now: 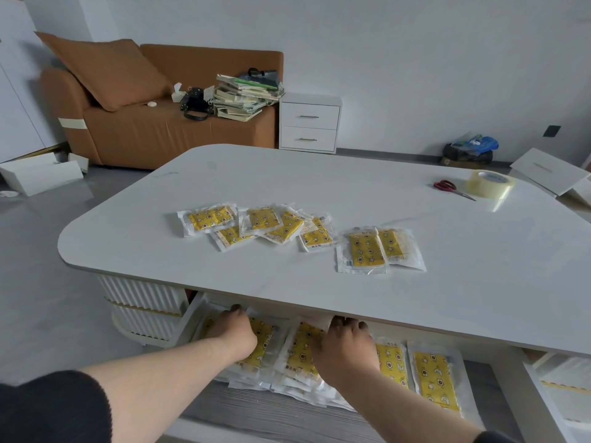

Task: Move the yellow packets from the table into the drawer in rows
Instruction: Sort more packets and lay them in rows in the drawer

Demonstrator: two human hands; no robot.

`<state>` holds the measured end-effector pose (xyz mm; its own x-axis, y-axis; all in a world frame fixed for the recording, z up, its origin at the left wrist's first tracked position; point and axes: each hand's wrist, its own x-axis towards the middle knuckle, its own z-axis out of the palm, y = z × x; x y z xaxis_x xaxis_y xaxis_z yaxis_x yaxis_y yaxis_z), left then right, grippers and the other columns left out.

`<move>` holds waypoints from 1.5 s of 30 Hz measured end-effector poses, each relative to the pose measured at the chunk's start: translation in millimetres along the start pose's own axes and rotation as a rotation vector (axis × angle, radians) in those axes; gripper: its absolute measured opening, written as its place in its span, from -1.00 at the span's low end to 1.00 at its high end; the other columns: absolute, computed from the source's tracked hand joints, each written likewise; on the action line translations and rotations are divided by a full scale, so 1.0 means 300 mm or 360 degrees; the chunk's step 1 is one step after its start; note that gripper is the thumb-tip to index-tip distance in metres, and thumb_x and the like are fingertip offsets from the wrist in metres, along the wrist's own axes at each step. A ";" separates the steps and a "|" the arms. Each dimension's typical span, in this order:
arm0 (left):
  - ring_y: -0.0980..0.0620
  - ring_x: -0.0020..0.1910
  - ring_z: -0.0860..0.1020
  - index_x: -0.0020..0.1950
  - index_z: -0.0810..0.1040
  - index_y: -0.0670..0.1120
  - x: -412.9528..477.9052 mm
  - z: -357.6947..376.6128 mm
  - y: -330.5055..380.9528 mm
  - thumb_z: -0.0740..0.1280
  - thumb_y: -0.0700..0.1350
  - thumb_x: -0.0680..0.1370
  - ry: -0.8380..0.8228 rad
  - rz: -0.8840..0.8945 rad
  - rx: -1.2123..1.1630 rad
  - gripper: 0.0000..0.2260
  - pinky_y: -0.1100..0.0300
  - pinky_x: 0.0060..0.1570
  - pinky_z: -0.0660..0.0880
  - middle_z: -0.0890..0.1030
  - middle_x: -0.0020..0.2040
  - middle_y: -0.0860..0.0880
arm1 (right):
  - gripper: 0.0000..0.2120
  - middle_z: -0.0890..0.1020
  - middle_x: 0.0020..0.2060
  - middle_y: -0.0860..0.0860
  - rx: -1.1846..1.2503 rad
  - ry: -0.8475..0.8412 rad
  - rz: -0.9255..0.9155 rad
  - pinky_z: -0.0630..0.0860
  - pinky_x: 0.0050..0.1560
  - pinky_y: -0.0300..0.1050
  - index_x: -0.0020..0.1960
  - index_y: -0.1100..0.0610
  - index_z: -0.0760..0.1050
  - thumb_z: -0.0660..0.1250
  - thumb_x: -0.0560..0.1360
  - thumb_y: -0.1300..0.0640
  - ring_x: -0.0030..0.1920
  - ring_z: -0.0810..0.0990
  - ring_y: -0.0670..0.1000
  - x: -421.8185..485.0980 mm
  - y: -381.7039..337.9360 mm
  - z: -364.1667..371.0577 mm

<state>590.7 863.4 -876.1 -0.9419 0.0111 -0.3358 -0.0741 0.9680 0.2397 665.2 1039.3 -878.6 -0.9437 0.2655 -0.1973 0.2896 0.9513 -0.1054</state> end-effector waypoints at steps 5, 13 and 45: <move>0.01 -0.06 0.49 0.42 0.28 -0.09 0.000 0.002 -0.039 0.19 -0.27 0.53 -0.0018 0.0179 0.0048 -0.54 0.32 -0.37 0.39 0.45 0.23 -0.10 | -0.64 0.53 0.24 -0.05 0.0435 0.0008 -0.0474 0.46 0.22 -0.12 0.31 -0.01 0.47 0.22 0.55 -0.05 0.21 0.49 0.00 -0.007 0.047 -0.005; 0.03 0.23 0.44 0.20 0.56 0.02 -0.003 -0.041 -0.096 0.29 0.07 0.51 -0.0078 0.0835 0.0302 -0.70 0.14 0.21 0.43 0.47 0.25 0.05 | -0.60 0.53 0.24 -0.11 0.0409 -0.0066 -0.0725 0.42 0.26 -0.19 0.25 -0.07 0.55 0.34 0.47 -0.17 0.24 0.47 -0.05 -0.022 0.063 0.006; 0.07 0.44 0.16 0.47 0.25 0.11 0.000 -0.016 -0.122 0.37 0.32 0.32 -0.0200 0.1032 0.0605 -0.23 0.04 0.48 0.12 0.21 0.46 0.14 | -0.32 0.34 0.39 -0.10 0.0208 -0.0078 -0.0705 0.16 0.44 -0.11 0.42 -0.11 0.35 0.34 0.37 -0.33 0.41 0.25 0.02 -0.006 0.077 0.050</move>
<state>591.7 826.7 -880.4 -0.7121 0.6134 -0.3416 0.6207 0.7774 0.1020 675.9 1058.4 -895.2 -0.9733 -0.1726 -0.1513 -0.1188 0.9428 -0.3113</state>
